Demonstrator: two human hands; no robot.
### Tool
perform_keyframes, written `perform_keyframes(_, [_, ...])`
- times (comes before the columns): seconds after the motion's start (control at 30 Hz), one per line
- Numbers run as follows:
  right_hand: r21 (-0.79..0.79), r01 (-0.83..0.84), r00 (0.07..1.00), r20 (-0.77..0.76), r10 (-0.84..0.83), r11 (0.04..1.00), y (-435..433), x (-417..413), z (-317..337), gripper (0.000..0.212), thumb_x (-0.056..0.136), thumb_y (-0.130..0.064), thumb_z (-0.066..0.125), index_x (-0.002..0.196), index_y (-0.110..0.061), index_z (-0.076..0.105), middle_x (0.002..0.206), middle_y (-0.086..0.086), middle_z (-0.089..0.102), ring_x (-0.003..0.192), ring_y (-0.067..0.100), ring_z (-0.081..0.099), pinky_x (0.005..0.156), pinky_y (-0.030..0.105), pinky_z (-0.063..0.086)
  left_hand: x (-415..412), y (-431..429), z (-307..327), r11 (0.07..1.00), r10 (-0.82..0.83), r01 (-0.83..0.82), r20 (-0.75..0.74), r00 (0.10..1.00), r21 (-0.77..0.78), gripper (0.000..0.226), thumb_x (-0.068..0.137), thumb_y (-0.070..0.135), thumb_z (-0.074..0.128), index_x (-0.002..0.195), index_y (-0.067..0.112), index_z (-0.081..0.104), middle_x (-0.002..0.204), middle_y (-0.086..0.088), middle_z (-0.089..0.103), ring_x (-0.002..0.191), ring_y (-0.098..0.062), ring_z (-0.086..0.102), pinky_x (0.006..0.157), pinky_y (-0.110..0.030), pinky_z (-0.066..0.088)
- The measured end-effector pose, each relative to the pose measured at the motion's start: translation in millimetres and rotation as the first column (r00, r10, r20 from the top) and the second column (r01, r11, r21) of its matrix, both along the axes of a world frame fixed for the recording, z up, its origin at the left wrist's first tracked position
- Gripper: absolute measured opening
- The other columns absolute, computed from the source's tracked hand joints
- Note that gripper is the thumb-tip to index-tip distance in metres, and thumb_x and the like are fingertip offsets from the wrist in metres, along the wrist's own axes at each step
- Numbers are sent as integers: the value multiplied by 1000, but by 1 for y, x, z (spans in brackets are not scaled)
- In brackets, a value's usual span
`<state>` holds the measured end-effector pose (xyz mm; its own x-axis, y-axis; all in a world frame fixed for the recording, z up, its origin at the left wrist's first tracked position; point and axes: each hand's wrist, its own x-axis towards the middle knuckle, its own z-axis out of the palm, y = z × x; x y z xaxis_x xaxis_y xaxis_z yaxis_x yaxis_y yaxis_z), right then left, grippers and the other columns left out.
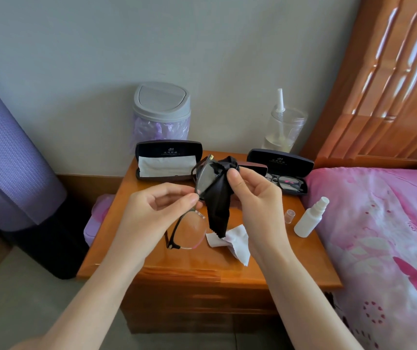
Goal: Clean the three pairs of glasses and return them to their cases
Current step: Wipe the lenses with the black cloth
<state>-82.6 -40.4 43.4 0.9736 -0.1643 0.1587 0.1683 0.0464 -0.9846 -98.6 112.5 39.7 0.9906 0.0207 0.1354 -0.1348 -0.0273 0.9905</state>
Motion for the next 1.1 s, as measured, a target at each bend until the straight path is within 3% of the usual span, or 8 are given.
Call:
perform_keyframes(0.17, [-29, -132, 991, 25, 133, 991, -1, -4, 4, 26, 89, -8, 63, 115, -10, 64, 97, 3, 75, 87, 10, 72, 72, 16, 55, 0, 0, 1, 999, 44, -44, -2, 999, -19, 7, 81, 15, 68, 85, 18, 73, 75, 5, 75, 76, -1, 70, 64, -6, 49])
perform_keyframes(0.3, [-14, -98, 995, 3, 98, 995, -4, -2, 2, 27, 88, -7, 63, 114, -10, 57, 97, 4, 75, 88, 13, 72, 77, 23, 57, 0, 1, 1, 996, 78, -78, -21, 997, -41, 9, 82, 16, 68, 89, 16, 73, 76, 6, 75, 76, 2, 69, 60, -3, 46])
perform_keyframes(0.43, [-262, -108, 992, -96, 86, 959, -22, 8, -5, 19, 95, -14, 55, 113, -14, 62, 97, 1, 74, 95, 12, 69, 83, 30, 57, 3, 8, 0, 990, 136, -137, -26, 990, -35, 14, 82, 19, 68, 93, 12, 73, 78, 4, 75, 79, 1, 69, 60, -3, 47])
perform_keyframes(0.6, [-631, -190, 977, -196, 83, 752, -34, 14, -24, 23, 96, -17, 53, 110, -20, 70, 97, -1, 72, 88, 12, 66, 63, 10, 50, 6, 13, -1, 985, 157, -160, -58, 986, -68, 13, 82, 20, 68, 92, 12, 74, 77, 2, 76, 79, -4, 71, 61, -6, 49])
perform_keyframes(0.73, [-766, -286, 957, -258, 133, 576, -37, 14, -31, 26, 97, -21, 51, 113, -22, 70, 108, -6, 71, 93, 6, 63, 69, 10, 44, 6, 12, -2, 984, 157, -161, -62, 986, -70, 11, 83, 20, 68, 90, 13, 74, 76, 3, 75, 77, -2, 70, 61, -5, 48])
perform_keyframes(0.83, [-784, -279, 960, -231, 157, 555, -38, 13, -30, 27, 96, -26, 52, 120, -26, 65, 122, -9, 65, 109, 4, 58, 76, 6, 41, 6, 13, -2, 984, 157, -162, -63, 986, -76, 12, 83, 20, 68, 90, 13, 74, 77, 3, 75, 79, -2, 70, 60, -5, 48])
perform_keyframes(0.97, [-835, -131, 990, -86, 108, 534, -37, 9, -27, 29, 85, -46, 61, 105, -28, 70, 104, -11, 66, 97, 4, 56, 74, 13, 42, 7, 15, -3, 983, 159, -164, -65, 985, -83, 13, 82, 21, 68, 92, 14, 73, 77, 3, 75, 80, -5, 71, 62, -7, 49])
perform_keyframes(1.1, [-965, -69, 978, -16, 206, 251, -24, 0, -34, 37, 79, -50, 67, 109, -29, 63, 107, -12, 51, 102, 7, 46, 78, 14, 36, 6, 14, -4, 983, 162, -166, -60, 985, -73, 12, 82, 22, 68, 91, 16, 73, 76, 4, 75, 80, -3, 70, 62, -6, 49])
